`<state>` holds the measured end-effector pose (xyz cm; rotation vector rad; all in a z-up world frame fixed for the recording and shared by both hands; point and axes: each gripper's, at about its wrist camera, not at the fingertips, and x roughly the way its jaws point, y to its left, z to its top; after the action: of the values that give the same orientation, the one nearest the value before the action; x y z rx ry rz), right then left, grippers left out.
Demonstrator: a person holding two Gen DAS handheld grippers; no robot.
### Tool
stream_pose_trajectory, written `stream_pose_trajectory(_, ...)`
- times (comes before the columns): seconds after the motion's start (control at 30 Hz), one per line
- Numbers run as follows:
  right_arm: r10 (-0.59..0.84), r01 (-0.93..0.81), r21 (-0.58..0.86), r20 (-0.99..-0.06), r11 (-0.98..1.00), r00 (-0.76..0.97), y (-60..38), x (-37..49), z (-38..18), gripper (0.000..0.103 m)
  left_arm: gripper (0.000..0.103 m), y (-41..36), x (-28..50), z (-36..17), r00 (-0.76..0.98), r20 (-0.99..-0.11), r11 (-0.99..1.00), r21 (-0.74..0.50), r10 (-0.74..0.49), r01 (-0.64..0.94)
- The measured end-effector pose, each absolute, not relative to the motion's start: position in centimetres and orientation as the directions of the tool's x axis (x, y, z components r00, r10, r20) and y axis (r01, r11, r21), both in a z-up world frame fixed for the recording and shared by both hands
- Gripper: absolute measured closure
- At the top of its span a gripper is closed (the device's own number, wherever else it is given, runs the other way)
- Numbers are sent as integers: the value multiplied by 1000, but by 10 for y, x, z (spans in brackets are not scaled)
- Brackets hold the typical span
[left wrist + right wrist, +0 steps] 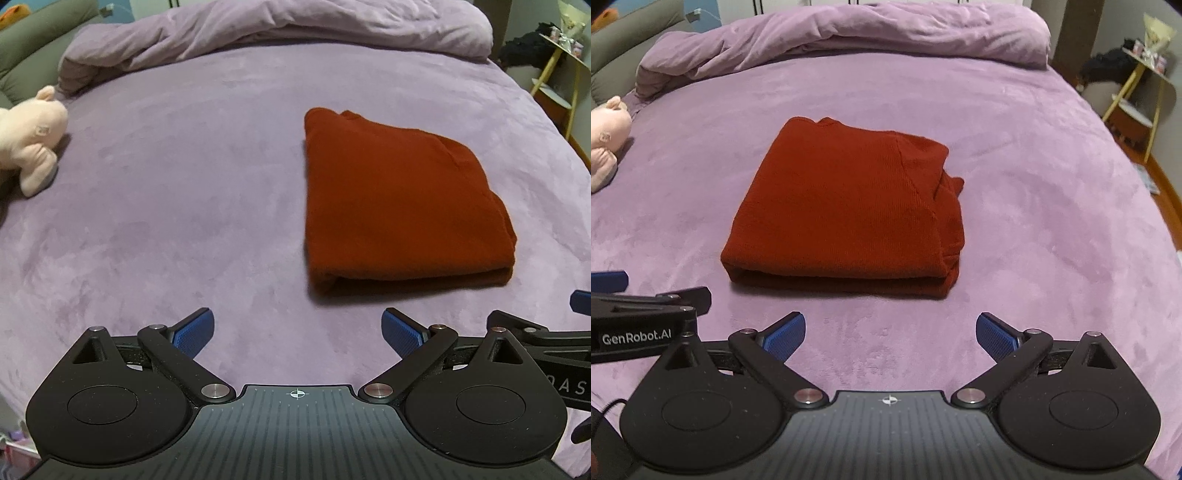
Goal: Fold small clothes
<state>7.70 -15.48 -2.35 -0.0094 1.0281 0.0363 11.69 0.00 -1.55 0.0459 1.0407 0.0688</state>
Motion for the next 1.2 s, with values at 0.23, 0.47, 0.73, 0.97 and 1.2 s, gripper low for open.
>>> stream_pose_trajectory(0.23,1,1,1,-865,1000,501,-161,80,-27,4,3,0,117,-17,501,-859,994,97,108,-49)
stream_pose_trajectory(0.47,-14,5,-14,-868,1000,497,-162,81,-29,4,3,-1,117,-16,502,-857,994,104,113,-45)
stream_pose_trajectory(0.73,-20,11,-16,-868,1000,497,-164,83,-31,4,3,-2,116,-16,499,-859,993,110,117,-42)
stream_pose_trajectory(0.97,-21,16,-14,-865,1000,501,-167,83,-30,4,3,1,117,-17,495,-862,994,100,106,-38)
stream_pose_trajectory(1.2,-21,23,-11,-866,1000,500,-168,82,-30,4,3,1,117,-17,492,-864,994,98,104,-38)
